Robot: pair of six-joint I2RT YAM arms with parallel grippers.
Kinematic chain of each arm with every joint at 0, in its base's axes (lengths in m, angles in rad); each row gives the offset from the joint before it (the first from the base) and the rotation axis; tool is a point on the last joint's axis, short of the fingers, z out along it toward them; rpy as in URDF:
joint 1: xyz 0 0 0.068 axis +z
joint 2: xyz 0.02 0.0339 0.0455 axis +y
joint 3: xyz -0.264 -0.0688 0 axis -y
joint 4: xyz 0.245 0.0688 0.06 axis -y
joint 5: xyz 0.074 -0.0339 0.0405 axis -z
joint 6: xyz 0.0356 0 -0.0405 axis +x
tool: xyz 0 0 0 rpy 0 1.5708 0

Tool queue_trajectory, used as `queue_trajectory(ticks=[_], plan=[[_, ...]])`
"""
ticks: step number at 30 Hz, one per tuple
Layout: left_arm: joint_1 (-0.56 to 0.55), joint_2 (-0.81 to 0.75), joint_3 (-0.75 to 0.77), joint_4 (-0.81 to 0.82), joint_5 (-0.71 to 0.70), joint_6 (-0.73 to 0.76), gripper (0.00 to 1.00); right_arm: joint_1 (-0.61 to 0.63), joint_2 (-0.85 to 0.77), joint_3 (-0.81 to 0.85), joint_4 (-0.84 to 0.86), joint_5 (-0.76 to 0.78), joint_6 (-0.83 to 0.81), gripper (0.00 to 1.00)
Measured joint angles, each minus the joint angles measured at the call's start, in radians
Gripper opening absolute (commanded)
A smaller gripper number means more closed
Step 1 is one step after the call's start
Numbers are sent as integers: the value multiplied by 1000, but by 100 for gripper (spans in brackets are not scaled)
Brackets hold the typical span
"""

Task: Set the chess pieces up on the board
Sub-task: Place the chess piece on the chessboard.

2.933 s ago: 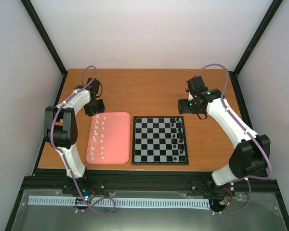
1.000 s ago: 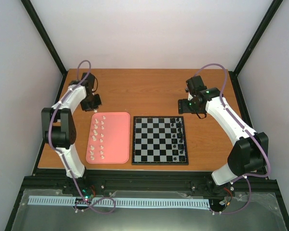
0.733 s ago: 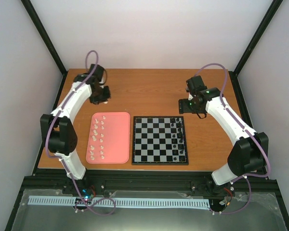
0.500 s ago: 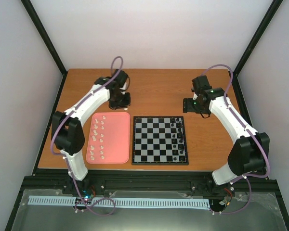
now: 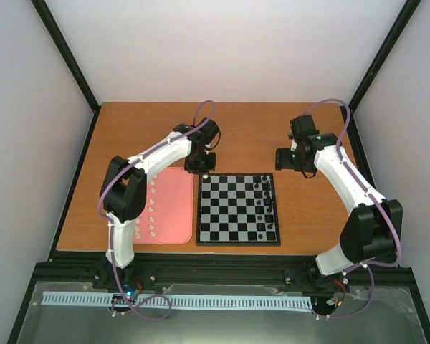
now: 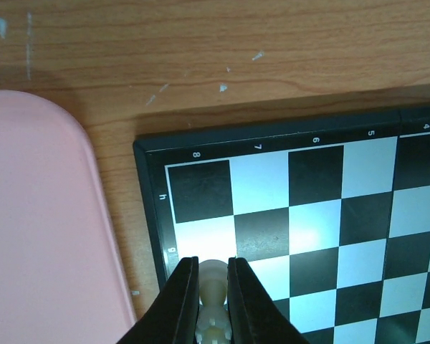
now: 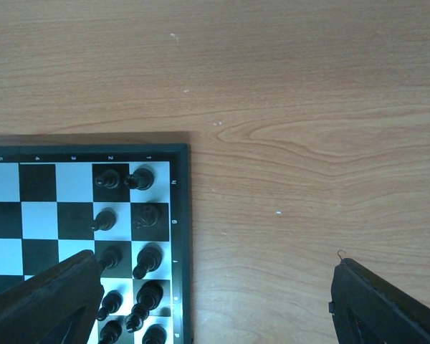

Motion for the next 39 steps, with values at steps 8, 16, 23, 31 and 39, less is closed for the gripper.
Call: queue_trajectory(ticks=[8,16,23,31,39], plan=[[-15,30,2,4,-27,-23,1,-10,-18,-29,0,-7,-6,100],[-15,51,-1,35,-56,-34,1,-17,-24,-35,0,-13,-10,100],[-15,82,-32,65,-78,-43,1,-21,-24,-35,0,-17,-12,100],[-15,102,-33,80,-87,-47,1,-26,-24,-35,-1,-18,-12,100],[-15,108,-32,80,-86,-47,1,-28,-24,-35,-1,-21,-12,100]])
